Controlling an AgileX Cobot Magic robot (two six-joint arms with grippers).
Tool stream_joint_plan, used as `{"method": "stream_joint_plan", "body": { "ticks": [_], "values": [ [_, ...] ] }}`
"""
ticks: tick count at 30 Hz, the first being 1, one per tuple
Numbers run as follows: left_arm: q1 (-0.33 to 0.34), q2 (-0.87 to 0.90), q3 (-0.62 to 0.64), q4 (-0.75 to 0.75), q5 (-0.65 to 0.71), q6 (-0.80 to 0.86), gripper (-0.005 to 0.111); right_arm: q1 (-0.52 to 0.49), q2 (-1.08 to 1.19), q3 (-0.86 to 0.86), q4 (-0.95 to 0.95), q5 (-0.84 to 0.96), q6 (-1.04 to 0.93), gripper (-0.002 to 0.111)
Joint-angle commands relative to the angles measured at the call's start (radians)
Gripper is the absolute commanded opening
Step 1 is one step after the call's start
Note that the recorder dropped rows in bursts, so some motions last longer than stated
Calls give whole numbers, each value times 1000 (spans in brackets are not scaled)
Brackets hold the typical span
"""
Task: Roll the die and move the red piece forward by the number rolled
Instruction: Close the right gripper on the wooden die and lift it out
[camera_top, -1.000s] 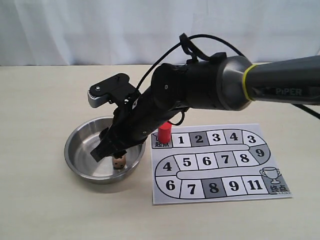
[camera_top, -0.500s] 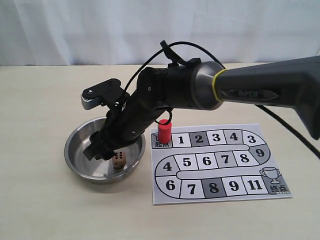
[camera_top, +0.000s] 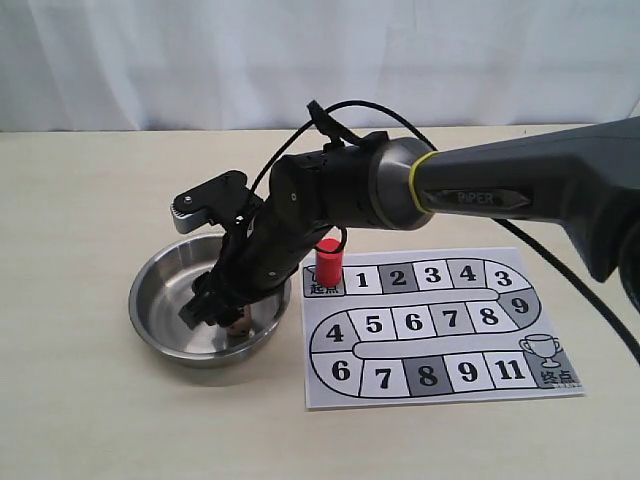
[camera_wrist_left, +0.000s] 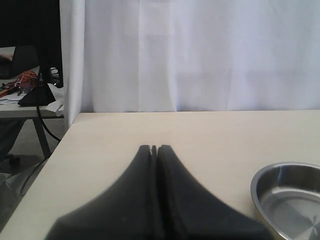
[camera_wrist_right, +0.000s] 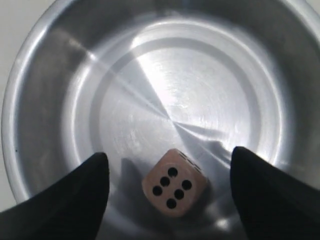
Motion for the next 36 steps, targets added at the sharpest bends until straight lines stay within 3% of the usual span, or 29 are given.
{"method": "stream_joint_plan", "body": {
  "ticks": [1, 16, 19, 27, 29, 36],
  "values": [
    [0, -1, -5, 1, -13, 0, 0, 2, 20, -3, -1, -17, 17, 64],
    [0, -1, -5, 1, -13, 0, 0, 2, 52, -3, 26, -14, 17, 64],
    [0, -1, -5, 1, -13, 0, 0, 2, 52, -3, 26, -11, 17, 56],
    [0, -1, -5, 1, -13, 0, 0, 2, 52, -3, 26, -13, 17, 21],
    [0, -1, -5, 1, -13, 0, 0, 2, 46, -3, 26, -15, 17, 4],
    [0, -1, -5, 1, -13, 0, 0, 2, -37, -3, 26, -29, 17, 4]
  ]
}}
